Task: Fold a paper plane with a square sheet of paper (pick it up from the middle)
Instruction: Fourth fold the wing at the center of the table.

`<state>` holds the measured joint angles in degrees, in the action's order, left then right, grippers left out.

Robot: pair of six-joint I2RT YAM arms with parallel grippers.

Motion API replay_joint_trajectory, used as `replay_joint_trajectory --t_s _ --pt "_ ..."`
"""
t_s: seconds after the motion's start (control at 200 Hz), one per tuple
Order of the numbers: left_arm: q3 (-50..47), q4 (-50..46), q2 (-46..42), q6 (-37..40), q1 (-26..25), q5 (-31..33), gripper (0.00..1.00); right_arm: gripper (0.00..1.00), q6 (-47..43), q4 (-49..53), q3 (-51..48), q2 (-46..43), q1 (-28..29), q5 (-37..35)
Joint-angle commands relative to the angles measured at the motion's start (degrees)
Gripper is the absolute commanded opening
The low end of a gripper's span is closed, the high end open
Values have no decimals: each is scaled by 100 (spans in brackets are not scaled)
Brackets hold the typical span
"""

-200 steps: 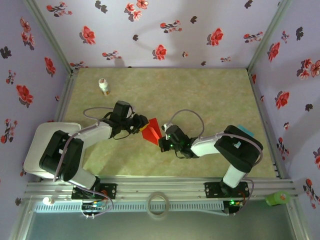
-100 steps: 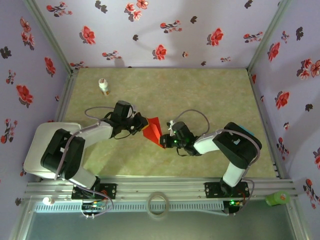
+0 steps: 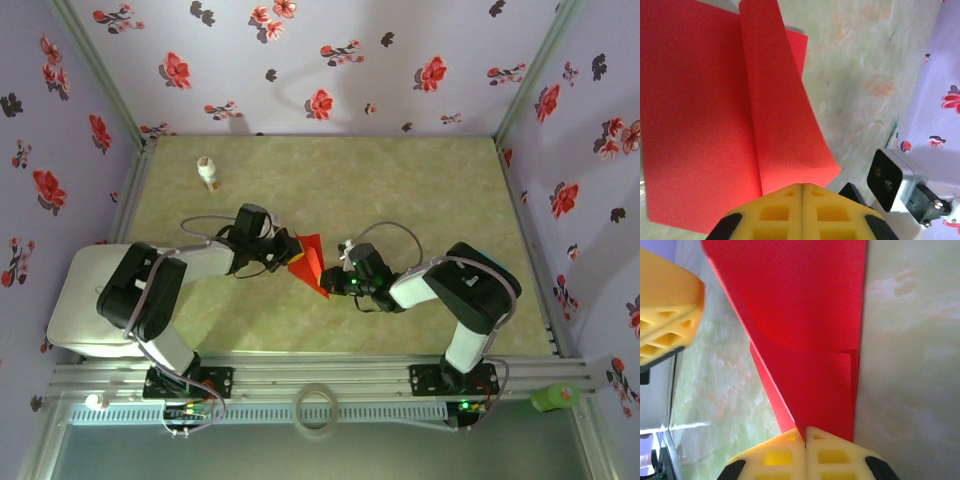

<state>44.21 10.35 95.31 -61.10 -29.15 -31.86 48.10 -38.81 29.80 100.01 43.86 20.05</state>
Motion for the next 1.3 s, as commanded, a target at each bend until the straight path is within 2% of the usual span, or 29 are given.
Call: replay_joint_trajectory --t_s 0.0,0.43,0.73,0.895,1.295 --pt "141 254 150 116 -60 -173 5 0 198 -72 -152 143 -35 82" --pt "-68 498 -46 -165 -124 100 7 0 -129 382 -354 -282 -252 320" --pt "-255 873 -40 -481 -311 303 6 0 -4 35 -545 -195 -360 446" --pt "-80 -134 72 -314 -286 786 2 0 7 159 -475 -119 -360 435" --pt "424 -526 608 17 -175 1043 2 0 -55 453 -339 -166 -360 365"
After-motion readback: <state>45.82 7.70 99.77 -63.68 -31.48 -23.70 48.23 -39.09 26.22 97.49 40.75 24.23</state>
